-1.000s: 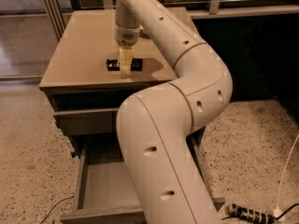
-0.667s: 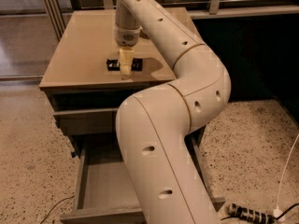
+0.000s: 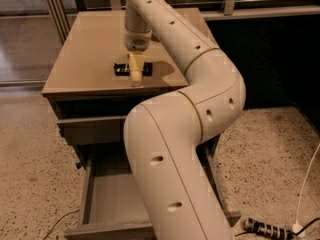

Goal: Place rxbar chocolate into middle drawer

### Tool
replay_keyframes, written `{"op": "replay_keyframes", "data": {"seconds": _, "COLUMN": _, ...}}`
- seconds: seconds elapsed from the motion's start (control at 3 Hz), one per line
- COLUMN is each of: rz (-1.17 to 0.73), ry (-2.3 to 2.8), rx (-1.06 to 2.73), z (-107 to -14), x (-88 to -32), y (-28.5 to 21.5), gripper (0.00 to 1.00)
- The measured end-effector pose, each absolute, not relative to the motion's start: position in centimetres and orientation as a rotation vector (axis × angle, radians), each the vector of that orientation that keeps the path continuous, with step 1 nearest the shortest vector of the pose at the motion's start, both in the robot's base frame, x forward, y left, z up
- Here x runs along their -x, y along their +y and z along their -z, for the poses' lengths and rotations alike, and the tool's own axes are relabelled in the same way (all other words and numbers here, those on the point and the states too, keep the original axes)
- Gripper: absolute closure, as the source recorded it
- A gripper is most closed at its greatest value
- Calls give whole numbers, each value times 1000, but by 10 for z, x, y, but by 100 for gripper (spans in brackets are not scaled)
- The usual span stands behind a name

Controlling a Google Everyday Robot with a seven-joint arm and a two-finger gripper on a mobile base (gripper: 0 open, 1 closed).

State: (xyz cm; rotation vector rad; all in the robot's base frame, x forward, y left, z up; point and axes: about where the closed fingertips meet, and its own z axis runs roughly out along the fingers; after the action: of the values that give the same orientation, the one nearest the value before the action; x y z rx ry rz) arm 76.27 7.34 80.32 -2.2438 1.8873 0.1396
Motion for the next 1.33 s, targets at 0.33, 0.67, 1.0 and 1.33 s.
{"op": "replay_keyframes", "data": {"seconds": 0.33, "rz": -147, "ry": 1891, "rx": 2226, "z": -809, "x": -762, "y": 66, "gripper": 0}}
{"op": "replay_keyframes", "data": {"seconds": 0.67, "rz": -154, "ry": 1884, "rx": 2222, "z": -818, "x": -758, "y": 60, "gripper": 0}}
{"op": "replay_keyframes", "data": {"seconds": 1.0, "rz": -161, "ry": 1875, "rx": 2229, "z": -824, "x": -752, "y": 58, "gripper": 0}}
{"op": "replay_keyframes", "data": {"seconds": 1.33, "rz": -188, "ry": 1863, "rx": 2242, "z": -826, "x": -746, "y": 59, "gripper": 0}}
